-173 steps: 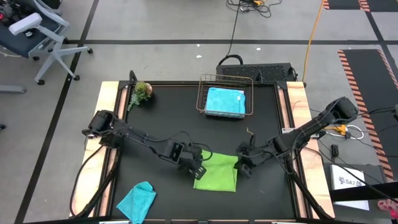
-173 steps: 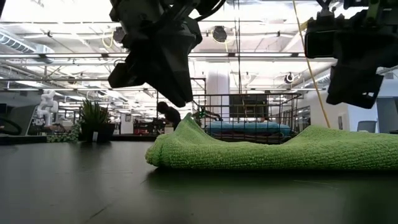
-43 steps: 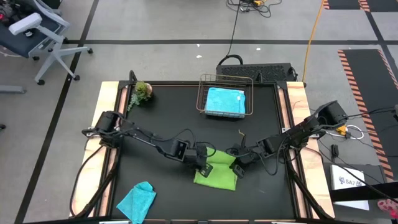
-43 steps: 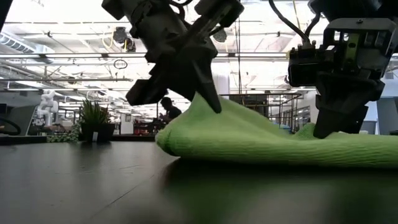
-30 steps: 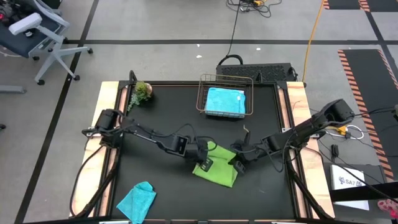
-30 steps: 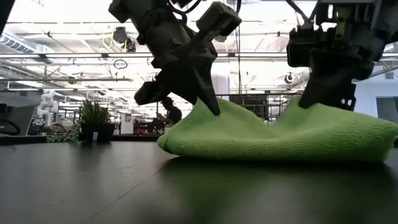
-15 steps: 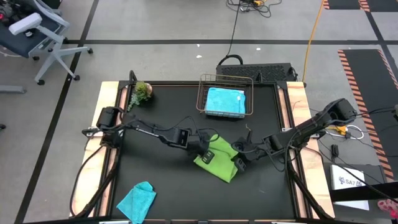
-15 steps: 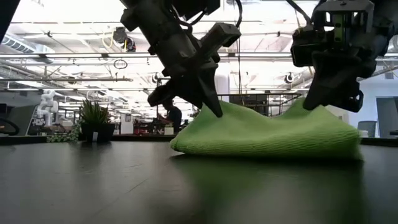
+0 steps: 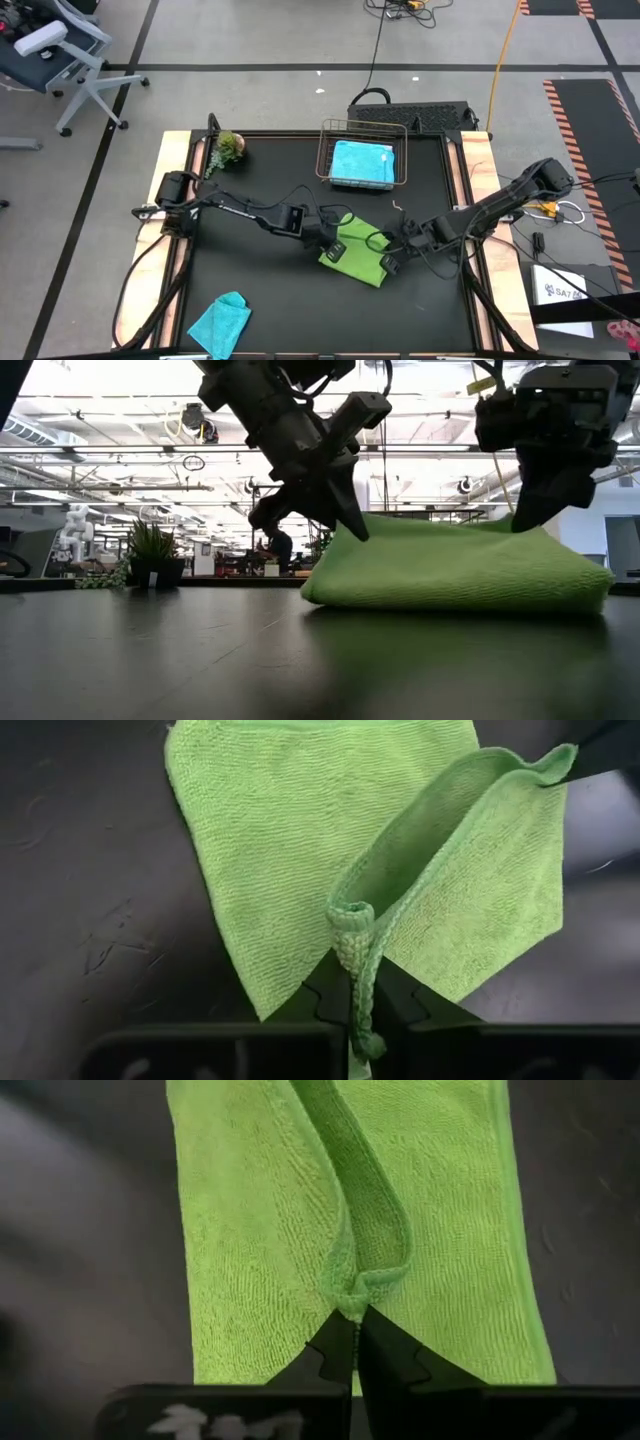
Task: Fold microfiber towels
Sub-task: Fold the green towel
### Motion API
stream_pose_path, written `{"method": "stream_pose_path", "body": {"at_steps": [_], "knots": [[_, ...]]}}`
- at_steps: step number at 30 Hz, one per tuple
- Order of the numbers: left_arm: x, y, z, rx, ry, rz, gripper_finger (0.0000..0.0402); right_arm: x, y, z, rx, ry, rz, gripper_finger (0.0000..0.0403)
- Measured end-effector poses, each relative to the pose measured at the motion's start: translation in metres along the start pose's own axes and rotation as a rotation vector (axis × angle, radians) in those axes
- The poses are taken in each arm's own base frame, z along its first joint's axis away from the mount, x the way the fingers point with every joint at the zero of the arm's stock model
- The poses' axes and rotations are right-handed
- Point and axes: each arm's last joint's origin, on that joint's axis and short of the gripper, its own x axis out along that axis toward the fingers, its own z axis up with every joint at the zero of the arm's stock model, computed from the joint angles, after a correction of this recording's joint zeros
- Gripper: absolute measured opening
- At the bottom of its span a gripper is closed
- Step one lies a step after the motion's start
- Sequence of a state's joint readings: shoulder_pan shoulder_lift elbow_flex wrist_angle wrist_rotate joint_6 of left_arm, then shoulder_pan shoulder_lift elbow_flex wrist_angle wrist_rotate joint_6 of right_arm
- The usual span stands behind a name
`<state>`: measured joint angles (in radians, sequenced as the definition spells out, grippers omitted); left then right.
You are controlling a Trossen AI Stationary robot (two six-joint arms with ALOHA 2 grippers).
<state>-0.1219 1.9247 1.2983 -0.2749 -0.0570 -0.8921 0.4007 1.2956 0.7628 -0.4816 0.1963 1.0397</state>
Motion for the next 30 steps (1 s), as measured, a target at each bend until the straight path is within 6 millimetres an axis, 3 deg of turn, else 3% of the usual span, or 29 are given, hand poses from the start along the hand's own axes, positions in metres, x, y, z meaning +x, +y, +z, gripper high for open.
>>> {"method": "stream_pose_path", "body": {"at_steps": [10, 17, 22, 26, 30], "knots": [[-0.002, -0.016, 0.004, 0.001, -0.102, -0.123, 0.0006, -0.001, 0.005, -0.005, 0.014, -0.009, 0.027, 0.0], [-0.003, -0.027, -0.022, -0.021, -0.055, -0.065, 0.0005, -0.002, 0.012, -0.005, -0.002, -0.03, 0.081, 0.0], [-0.007, -0.042, -0.046, -0.046, -0.033, -0.079, 0.0004, -0.003, 0.027, -0.016, 0.009, -0.039, 0.175, 0.0], [-0.011, -0.053, -0.066, -0.058, -0.025, -0.089, 0.0005, 0.007, 0.039, -0.032, 0.039, -0.009, 0.204, 0.0], [-0.012, -0.056, -0.073, -0.043, -0.048, -0.07, 0.0004, 0.02, 0.05, -0.044, 0.042, 0.021, 0.194, 0.0]]}}
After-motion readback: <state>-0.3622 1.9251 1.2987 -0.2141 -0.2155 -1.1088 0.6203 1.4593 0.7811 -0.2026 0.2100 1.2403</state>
